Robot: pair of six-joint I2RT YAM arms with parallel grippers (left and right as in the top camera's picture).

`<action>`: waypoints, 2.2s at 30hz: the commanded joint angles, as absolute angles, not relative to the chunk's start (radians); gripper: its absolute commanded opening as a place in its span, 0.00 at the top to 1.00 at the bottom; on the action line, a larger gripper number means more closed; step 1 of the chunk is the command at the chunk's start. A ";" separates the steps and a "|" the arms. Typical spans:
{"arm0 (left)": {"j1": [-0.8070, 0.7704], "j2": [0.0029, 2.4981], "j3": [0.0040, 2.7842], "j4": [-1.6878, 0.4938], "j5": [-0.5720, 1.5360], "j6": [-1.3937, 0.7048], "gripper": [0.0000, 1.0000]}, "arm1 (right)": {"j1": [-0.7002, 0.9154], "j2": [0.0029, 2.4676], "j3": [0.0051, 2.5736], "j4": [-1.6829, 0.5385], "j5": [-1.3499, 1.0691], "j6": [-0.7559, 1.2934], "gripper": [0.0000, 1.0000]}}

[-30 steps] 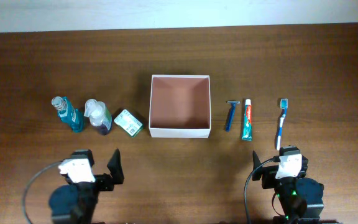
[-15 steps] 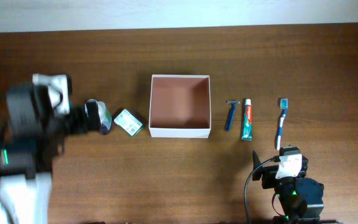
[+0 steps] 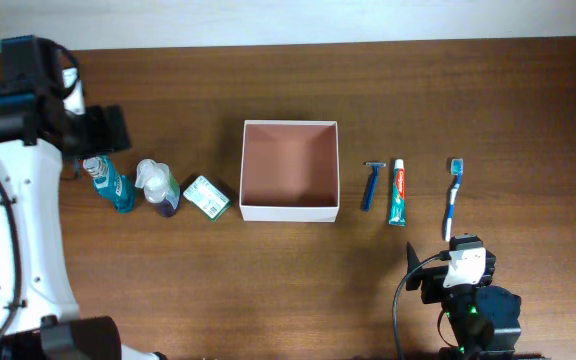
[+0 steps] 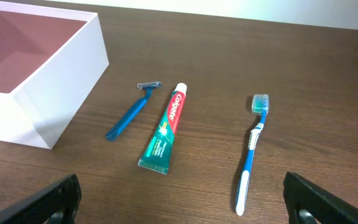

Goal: Pack container
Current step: 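Reach the left gripper to the teal mouthwash bottle and grasp it, then carry the mouthwash bottle into the box's back right corner and release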

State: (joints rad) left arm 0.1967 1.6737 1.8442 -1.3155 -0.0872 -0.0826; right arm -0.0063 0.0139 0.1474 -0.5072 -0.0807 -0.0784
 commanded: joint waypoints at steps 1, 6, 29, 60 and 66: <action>0.241 1.698 1.871 -1.316 -0.117 -0.068 0.01 | -0.014 0.004 0.141 -0.508 -0.090 -0.071 0.01; 0.259 1.750 1.866 -1.328 -0.116 -0.051 0.01 | -0.014 0.004 0.141 -0.508 -0.090 -0.071 0.01; 0.260 2.076 1.865 -1.343 0.008 0.059 0.46 | -0.014 0.004 0.141 -0.508 -0.090 -0.071 0.01; -0.216 1.691 2.288 -1.437 0.049 0.012 0.97 | -0.014 0.004 0.141 -0.508 -0.090 -0.071 0.01; -0.371 1.885 2.286 -1.385 0.049 0.006 0.97 | -0.014 0.004 0.141 -0.508 -0.090 -0.071 0.01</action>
State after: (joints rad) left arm -0.3244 1.7653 2.2986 -1.4006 0.0444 0.0185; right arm -0.0063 0.0139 0.1474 -0.5072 -0.0807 -0.0776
